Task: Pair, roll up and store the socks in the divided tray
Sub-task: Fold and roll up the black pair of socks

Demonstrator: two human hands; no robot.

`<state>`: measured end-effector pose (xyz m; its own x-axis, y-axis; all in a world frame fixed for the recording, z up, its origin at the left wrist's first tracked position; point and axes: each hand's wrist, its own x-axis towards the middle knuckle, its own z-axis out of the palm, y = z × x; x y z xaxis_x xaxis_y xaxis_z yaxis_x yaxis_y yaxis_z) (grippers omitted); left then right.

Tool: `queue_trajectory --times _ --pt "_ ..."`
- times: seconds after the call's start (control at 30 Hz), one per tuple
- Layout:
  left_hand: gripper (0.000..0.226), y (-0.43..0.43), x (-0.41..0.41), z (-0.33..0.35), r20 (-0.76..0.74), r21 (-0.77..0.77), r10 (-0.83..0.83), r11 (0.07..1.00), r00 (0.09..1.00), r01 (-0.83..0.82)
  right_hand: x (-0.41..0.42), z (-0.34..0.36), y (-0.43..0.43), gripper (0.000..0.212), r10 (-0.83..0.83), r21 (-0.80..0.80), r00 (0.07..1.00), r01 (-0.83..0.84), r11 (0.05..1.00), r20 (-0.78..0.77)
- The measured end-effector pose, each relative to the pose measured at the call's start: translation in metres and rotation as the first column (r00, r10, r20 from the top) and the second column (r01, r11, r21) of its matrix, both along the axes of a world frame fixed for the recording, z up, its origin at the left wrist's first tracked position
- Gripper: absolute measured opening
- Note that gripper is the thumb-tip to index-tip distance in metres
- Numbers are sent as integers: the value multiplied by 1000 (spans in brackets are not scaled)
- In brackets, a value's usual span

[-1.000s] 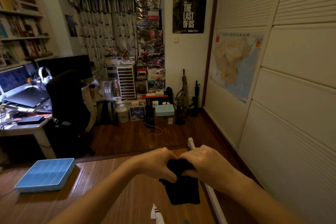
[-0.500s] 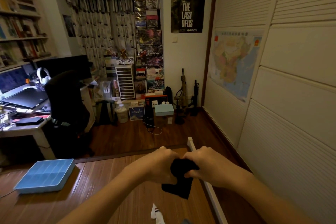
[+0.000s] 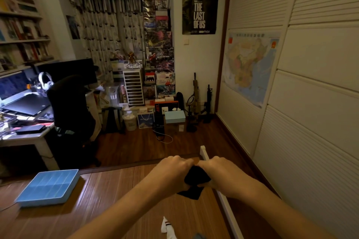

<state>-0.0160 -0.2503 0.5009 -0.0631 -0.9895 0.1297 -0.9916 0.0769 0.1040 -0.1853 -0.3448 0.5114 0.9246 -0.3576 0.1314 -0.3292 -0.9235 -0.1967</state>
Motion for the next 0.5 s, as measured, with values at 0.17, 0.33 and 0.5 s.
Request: queue_trajectory --times 0.17,0.33,0.5 --pt "44 2 14 4 -240 143 -91 981 967 128 4 -6 1 13 51 -330 997 -66 942 -55" --pt "37 -2 8 -12 -46 38 -17 999 999 18 2 2 5 48 -21 323 997 42 945 -70" --pt "45 -4 0 -13 -20 -11 6 1000 1000 -6 5 2 6 44 -48 157 999 51 986 -25"
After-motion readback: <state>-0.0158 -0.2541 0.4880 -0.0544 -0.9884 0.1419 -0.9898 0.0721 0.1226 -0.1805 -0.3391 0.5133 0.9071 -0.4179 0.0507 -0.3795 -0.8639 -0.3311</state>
